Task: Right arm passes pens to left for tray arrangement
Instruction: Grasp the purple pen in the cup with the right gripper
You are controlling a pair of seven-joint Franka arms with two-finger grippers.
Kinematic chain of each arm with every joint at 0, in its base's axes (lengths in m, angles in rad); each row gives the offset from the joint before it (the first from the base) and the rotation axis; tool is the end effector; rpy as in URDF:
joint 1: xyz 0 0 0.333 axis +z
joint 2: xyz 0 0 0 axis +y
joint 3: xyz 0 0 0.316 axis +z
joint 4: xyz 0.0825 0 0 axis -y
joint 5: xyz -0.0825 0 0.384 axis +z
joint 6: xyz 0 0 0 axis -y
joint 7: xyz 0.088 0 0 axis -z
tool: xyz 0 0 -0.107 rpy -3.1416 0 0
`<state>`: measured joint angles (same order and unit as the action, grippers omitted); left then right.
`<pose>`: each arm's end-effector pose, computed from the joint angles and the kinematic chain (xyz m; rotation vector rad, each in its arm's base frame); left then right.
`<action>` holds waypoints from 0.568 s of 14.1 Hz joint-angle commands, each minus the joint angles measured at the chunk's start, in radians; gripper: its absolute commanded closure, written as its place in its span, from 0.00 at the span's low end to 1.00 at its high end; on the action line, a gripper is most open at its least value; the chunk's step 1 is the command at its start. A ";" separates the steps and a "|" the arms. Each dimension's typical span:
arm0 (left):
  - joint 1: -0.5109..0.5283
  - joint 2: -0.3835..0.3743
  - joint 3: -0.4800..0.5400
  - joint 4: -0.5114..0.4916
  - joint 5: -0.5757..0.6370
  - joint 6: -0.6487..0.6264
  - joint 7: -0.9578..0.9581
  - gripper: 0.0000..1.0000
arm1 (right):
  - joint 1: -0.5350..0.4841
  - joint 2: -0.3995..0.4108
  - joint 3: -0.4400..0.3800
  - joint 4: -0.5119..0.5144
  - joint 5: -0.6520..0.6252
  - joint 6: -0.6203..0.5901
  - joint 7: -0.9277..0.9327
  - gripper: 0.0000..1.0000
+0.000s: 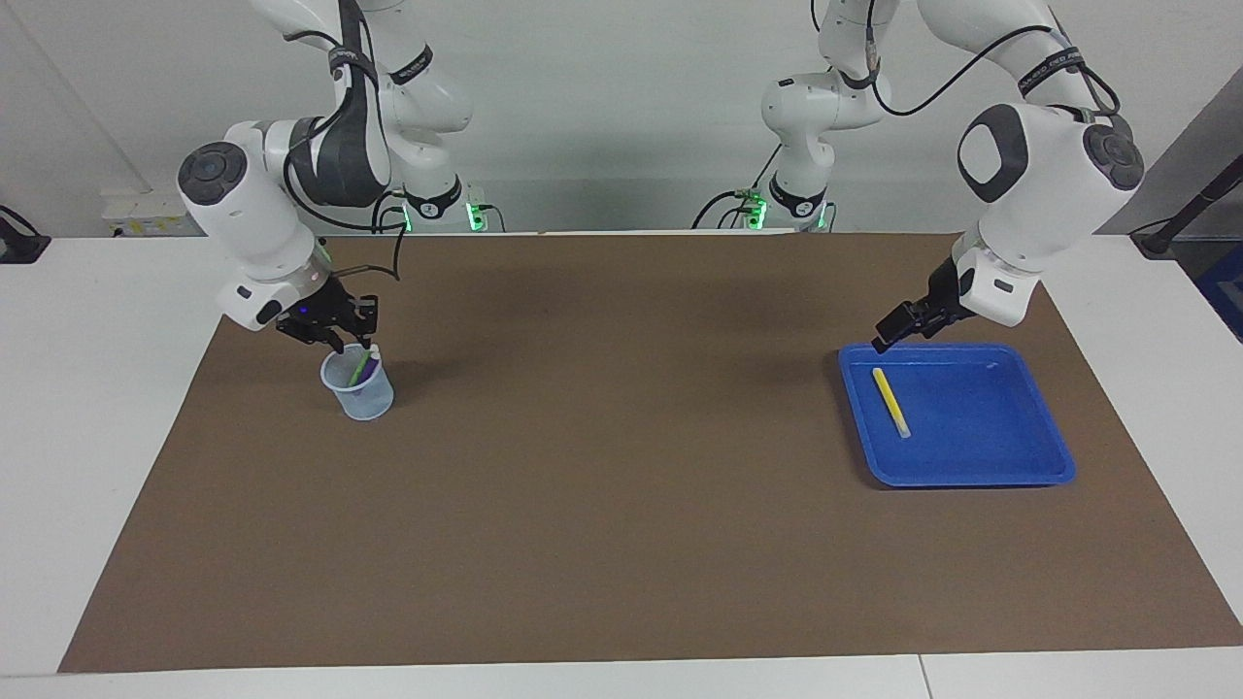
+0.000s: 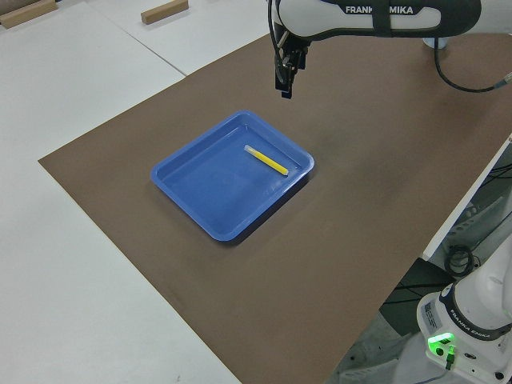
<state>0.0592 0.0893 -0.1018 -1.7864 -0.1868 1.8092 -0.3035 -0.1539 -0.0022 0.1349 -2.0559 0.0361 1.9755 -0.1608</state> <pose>0.5814 -0.0386 0.4930 2.9274 0.4593 -0.1451 0.5395 -0.0079 0.4304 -3.0940 -0.1956 0.1163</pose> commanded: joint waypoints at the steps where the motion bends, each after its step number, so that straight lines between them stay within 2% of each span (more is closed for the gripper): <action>1: 0.004 -0.011 0.005 0.004 -0.010 -0.019 -0.016 0.00 | 0.013 -0.002 0.005 -0.068 0.002 0.083 0.040 0.57; 8: 0.002 -0.025 0.007 -0.004 -0.010 -0.010 -0.016 0.00 | 0.005 -0.001 0.005 -0.115 0.002 0.128 0.035 0.57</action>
<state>0.0601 0.0829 -0.0978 -1.7857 -0.1869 1.8094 -0.3088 -0.1387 0.0074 0.1331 -2.1502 0.0361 2.0845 -0.1311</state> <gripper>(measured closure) 0.000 0.568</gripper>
